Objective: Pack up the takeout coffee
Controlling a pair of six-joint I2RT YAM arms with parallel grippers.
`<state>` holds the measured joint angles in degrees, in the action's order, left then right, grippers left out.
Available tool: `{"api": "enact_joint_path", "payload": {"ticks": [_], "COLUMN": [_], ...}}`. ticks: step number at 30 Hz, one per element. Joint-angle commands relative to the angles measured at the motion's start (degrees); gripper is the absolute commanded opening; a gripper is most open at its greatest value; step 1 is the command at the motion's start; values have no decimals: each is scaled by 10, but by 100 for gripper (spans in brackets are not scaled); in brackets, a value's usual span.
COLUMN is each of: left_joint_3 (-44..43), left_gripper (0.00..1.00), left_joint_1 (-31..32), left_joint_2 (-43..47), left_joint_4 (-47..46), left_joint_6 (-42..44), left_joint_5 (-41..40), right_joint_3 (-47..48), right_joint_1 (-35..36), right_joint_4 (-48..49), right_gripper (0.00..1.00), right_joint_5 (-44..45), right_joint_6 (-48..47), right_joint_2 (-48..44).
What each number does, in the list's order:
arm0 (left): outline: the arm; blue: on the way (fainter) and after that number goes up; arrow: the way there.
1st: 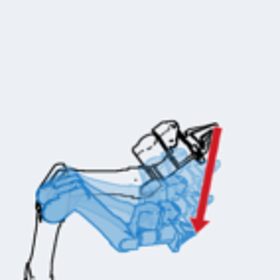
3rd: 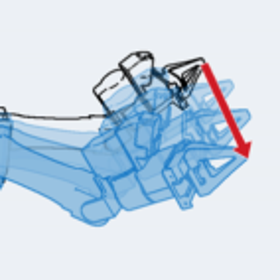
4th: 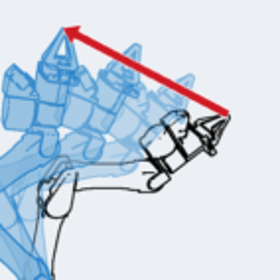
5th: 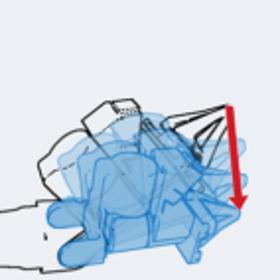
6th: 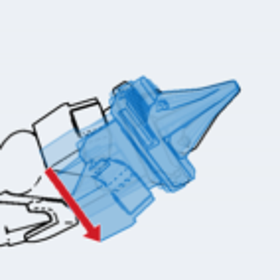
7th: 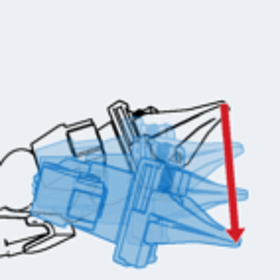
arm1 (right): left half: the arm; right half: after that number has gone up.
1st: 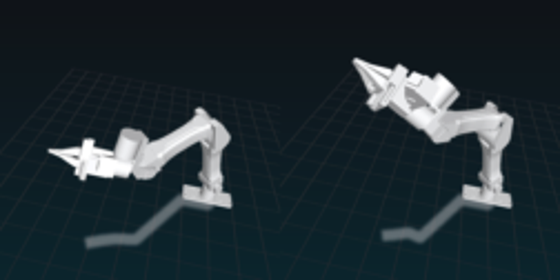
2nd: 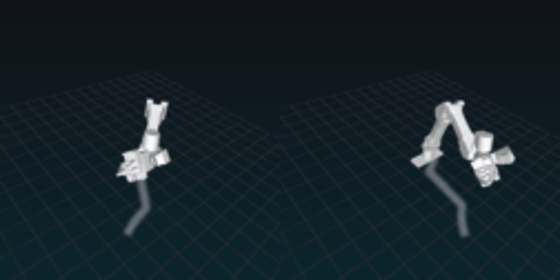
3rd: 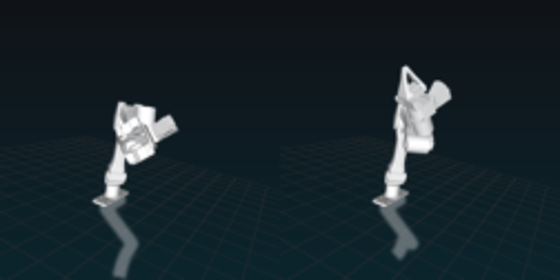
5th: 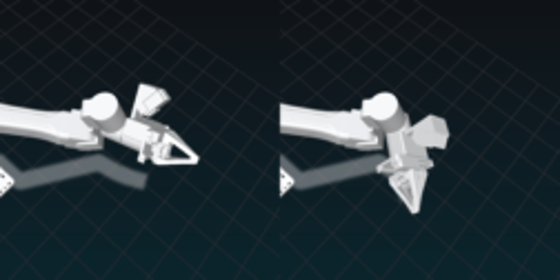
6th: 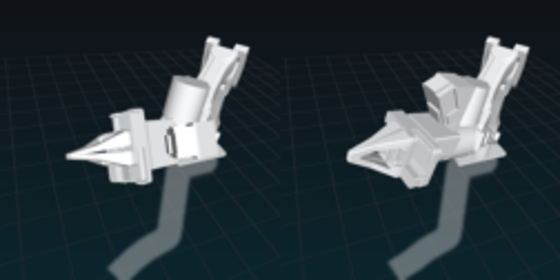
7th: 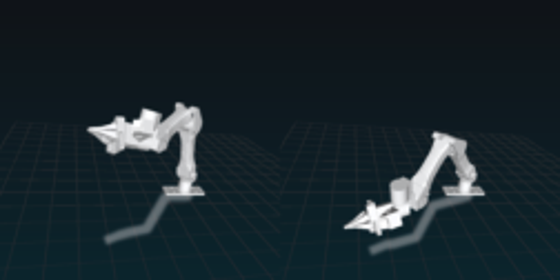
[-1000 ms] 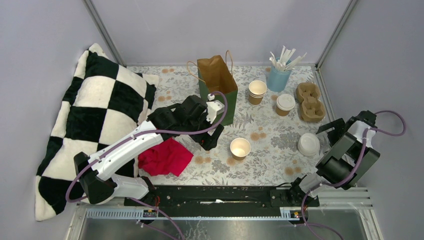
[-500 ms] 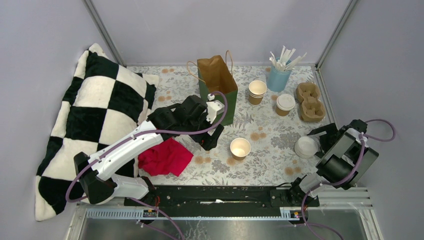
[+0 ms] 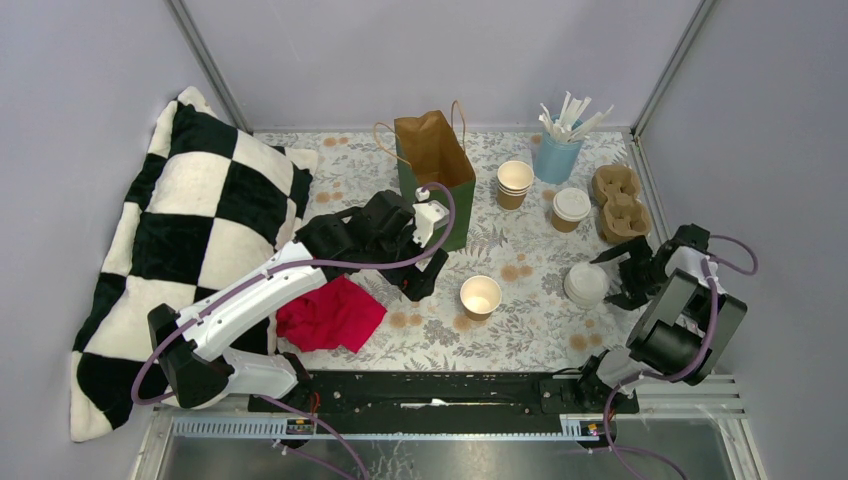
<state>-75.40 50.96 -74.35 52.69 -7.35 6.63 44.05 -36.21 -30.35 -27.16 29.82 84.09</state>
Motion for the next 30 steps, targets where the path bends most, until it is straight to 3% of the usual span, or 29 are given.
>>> {"api": "enact_joint_path", "payload": {"ticks": [1, 4, 8, 12, 14, 20, 27, 30], "left_joint_3": [-17, -17, -18, -18, -19, -21, -25, -28], "left_gripper": [99, 99, 99, 99, 99, 99, 99, 99], "left_joint_1": [4, 5, 7, 10, 12, 14, 15, 14], "left_joint_2": [4, 5, 5, 3, 3, 1, -2, -4], "left_joint_4": [-18, -19, -20, -20, -20, -20, -18, -16], "left_joint_6": [5, 6, 6, 6, 6, 7, 8, 9], "left_joint_5": [-1, -2, -1, 1, 1, 2, -2, -2], "right_joint_3": [89, 136, 174, 195, 204, 211, 208, 207], "right_joint_1": [2, 8, 103, 141, 153, 207, 240, 253], "right_joint_4": [-108, -168, -224, -249, -259, -263, -249, -246], "right_gripper": [100, 99, 87, 53, 43, 36, 28, 19], "right_joint_5": [115, 198, 282, 309, 327, 383, 392, 403], "right_joint_6": [-62, -109, -124, -115, -120, -131, -133, -128], "right_joint_2": [-9, -21, -31, -9, 9, 40, 78, 84]}}
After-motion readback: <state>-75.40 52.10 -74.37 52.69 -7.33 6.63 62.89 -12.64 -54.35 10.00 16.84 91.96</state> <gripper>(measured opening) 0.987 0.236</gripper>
